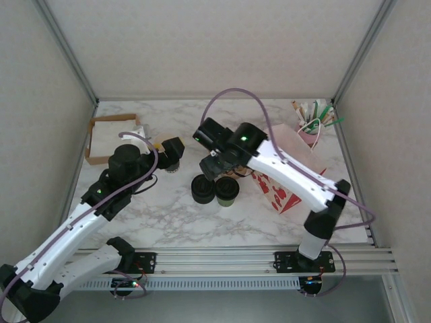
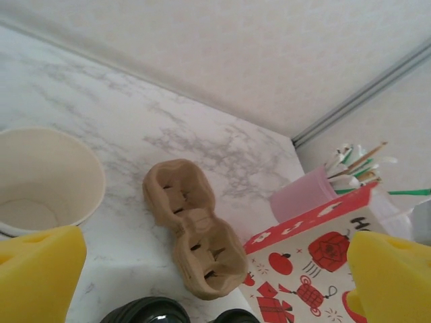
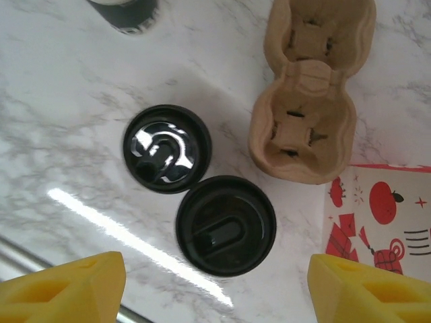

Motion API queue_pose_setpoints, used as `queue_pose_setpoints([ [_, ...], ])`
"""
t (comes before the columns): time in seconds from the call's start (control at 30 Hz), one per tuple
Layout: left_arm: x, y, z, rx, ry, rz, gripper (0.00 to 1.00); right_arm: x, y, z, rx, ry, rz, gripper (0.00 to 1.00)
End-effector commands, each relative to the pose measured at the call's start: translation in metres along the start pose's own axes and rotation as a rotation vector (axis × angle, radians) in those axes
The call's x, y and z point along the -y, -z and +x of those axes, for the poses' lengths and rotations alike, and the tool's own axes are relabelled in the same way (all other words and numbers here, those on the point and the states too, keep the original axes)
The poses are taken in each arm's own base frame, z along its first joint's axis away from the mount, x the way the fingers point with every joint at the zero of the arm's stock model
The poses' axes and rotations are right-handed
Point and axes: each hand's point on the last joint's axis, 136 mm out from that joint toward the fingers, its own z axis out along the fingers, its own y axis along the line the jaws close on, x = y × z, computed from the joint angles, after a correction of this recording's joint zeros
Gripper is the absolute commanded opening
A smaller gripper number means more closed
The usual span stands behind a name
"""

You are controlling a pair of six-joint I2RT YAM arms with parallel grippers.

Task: Pack the takeout coffee

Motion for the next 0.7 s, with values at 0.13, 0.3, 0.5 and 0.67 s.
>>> queue_pose_setpoints([
  [0.13, -0.028, -0.013, 0.016, -0.052, 0.058, -0.069, 1.0, 0.064, -0.038, 0.002, -0.107, -0.12, 0.201, 0.67],
  [0.3, -0.03, -0.02, 0.02, -0.076, 0.053, -0.066, 1.0, 0.08, -0.07, 0.005, -0.17, -0.138, 0.244, 0.58],
  [0.5, -0.03, -0.026, 0.022, -0.088, 0.051, -0.064, 1.0, 0.096, -0.1, 0.012, -0.22, -0.139, 0.327, 0.54],
  [0.67, -0.028, -0.029, 0.024, -0.097, 0.05, -0.052, 1.0, 0.113, -0.112, 0.016, -0.242, -0.163, 0.385, 0.53],
])
